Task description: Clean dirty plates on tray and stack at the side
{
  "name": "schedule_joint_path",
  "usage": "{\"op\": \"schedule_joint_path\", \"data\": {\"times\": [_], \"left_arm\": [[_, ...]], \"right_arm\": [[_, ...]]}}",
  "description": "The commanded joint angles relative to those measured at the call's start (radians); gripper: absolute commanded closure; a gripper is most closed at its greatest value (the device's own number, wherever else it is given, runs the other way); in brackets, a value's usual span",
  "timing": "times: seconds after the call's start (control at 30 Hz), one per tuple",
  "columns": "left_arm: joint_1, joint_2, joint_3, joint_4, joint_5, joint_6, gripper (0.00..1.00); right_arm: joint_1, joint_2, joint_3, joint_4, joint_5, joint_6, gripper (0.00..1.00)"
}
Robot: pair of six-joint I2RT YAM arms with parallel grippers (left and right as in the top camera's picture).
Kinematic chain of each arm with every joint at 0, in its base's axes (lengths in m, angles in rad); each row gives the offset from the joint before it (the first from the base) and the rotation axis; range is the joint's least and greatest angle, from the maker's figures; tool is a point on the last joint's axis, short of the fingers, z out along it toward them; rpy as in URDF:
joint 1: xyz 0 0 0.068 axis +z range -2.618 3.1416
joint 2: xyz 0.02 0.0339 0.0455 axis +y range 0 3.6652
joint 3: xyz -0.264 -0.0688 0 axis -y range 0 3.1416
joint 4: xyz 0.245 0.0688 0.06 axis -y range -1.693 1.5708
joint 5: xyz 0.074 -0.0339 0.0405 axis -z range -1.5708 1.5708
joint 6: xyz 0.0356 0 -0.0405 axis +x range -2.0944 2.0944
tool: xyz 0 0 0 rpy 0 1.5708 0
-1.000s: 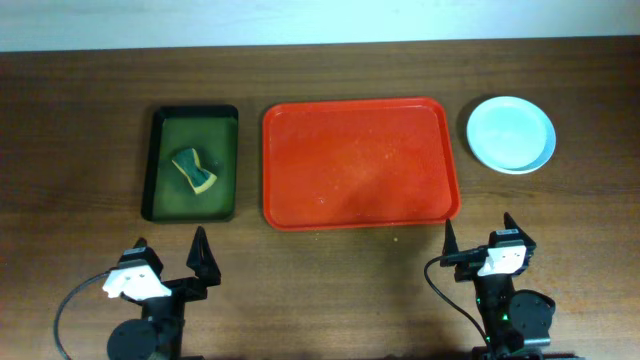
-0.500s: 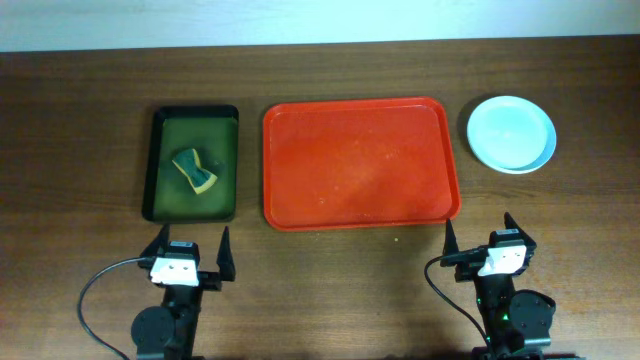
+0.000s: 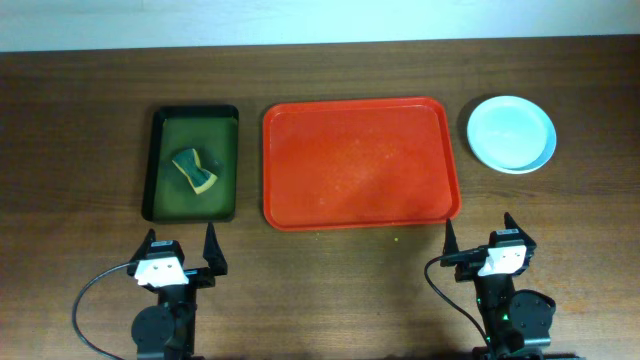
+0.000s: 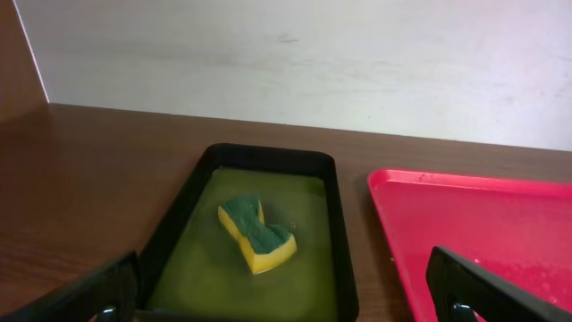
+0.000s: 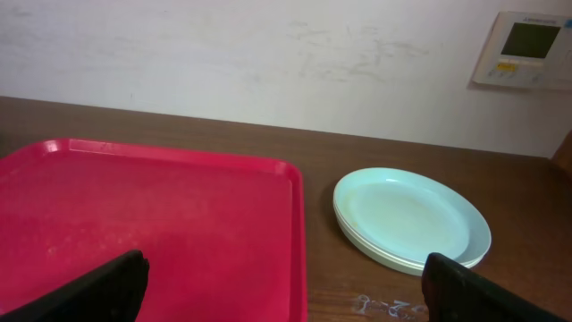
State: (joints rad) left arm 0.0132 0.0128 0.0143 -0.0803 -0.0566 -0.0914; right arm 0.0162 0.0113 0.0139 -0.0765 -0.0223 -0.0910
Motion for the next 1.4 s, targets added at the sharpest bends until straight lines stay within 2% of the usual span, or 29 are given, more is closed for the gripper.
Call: {"op": "schedule_joint_path", "data": {"times": [0.0, 0.23, 1.37], "left_arm": [[-0.004, -0.008, -0.006, -0.005, 0.016, 0.067, 0.01], [-0.004, -0.008, -0.005, -0.007, 0.028, 0.097, 0.01], [-0.004, -0.008, -0.005, -0.003, 0.034, 0.096, 0.01]], "right_arm": [[-0.005, -0.008, -0.008, -0.002, 0.008, -0.006, 0.02], [-0.005, -0.008, -0.008, -0.002, 0.008, -0.006, 0.02], [-0.005, -0.008, -0.008, -0.002, 0.008, -0.006, 0.02]]}}
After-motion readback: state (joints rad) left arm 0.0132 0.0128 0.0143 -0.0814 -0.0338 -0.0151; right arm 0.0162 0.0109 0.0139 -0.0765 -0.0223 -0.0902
